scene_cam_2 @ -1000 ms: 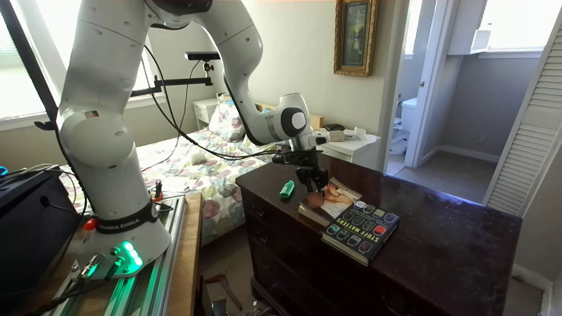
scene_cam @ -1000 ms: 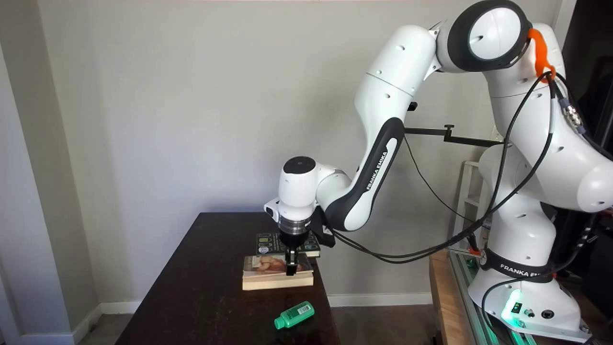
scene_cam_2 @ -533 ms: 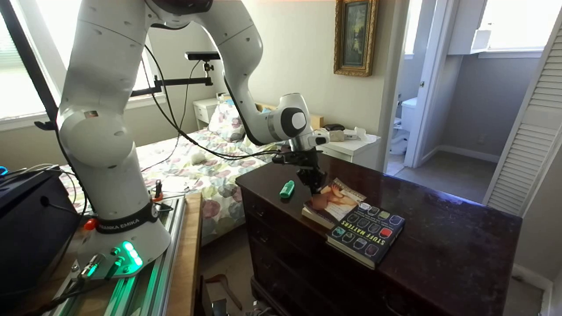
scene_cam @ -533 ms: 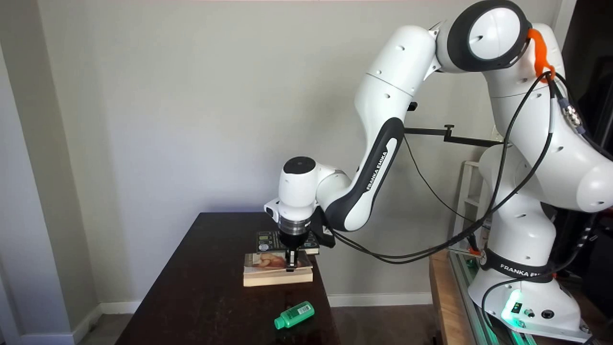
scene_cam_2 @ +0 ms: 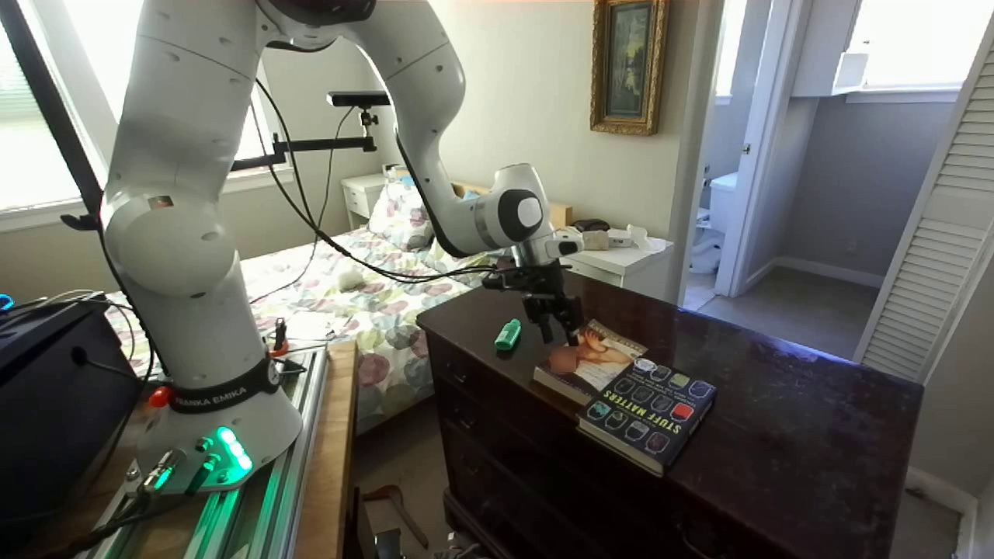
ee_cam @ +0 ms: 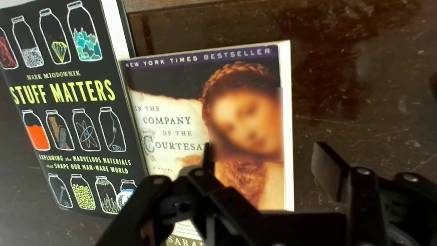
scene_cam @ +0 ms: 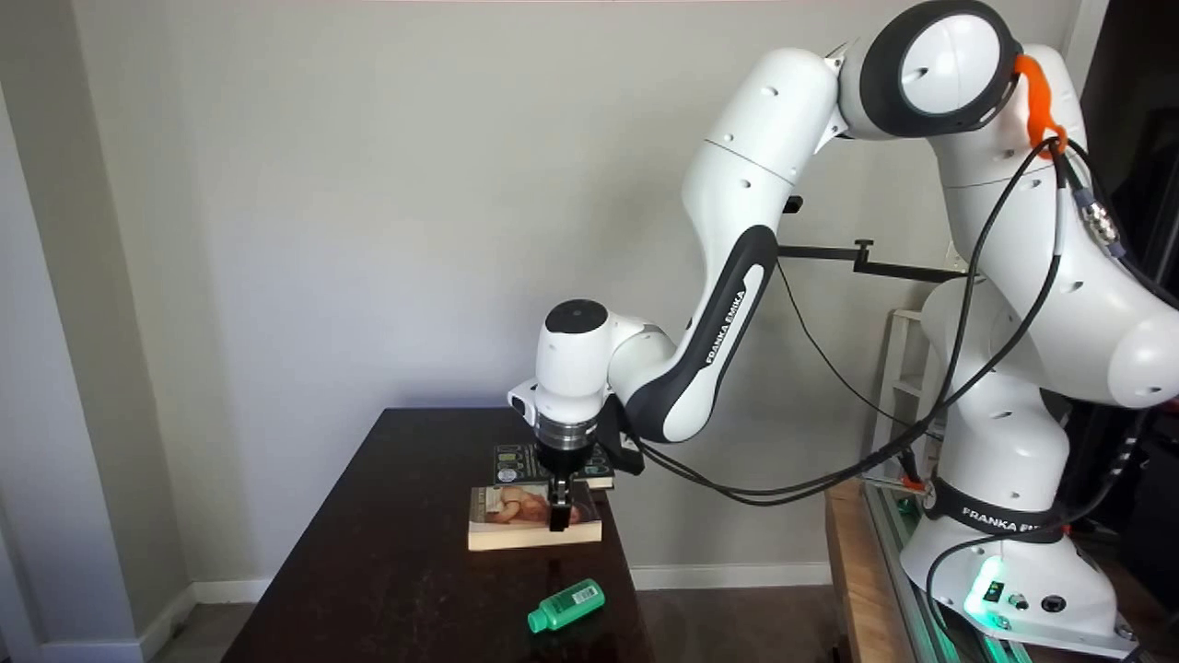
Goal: Remove the green bottle from the book on the left, put it on the table, pick up the book on the left and put it on the other book
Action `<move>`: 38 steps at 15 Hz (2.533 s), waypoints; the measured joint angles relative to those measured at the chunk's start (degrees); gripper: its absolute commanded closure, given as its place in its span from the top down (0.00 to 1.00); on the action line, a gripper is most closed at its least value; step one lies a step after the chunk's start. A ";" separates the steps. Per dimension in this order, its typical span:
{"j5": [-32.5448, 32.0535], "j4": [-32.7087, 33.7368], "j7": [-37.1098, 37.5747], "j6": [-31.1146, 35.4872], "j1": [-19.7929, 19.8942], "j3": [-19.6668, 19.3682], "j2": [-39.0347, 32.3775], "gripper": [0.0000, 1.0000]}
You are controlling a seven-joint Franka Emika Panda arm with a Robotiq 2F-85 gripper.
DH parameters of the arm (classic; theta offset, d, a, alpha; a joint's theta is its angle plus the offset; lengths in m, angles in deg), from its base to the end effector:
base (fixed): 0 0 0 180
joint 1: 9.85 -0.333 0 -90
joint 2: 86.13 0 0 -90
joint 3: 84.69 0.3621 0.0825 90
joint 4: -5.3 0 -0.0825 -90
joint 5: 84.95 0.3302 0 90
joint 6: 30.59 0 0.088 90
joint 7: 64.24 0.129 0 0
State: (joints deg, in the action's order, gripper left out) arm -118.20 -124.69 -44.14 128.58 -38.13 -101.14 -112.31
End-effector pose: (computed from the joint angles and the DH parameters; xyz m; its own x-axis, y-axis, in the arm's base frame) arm 0.5172 0.1313 0.2332 0.9036 0.4244 0.0583 0.3832 -0.8617 0.3326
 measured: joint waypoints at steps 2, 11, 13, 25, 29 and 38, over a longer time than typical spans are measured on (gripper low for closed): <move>-1.16 0.02 0.38 0.04 0.03 -0.01 0.00 1.00; -8.63 0.01 2.75 0.00 -1.90 -3.42 -1.37 1.00; -9.19 0.02 2.77 -0.01 -2.65 -4.59 -1.78 1.00; -14.38 0.06 2.97 -5.23 1.11 0.26 -1.49 1.00; -16.63 0.07 2.97 -8.23 4.09 3.56 -0.77 1.00; -18.81 0.07 2.72 -14.60 9.25 9.29 0.87 1.00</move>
State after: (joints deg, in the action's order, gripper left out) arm -137.00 -124.62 -41.42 113.98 -28.88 -91.85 -111.44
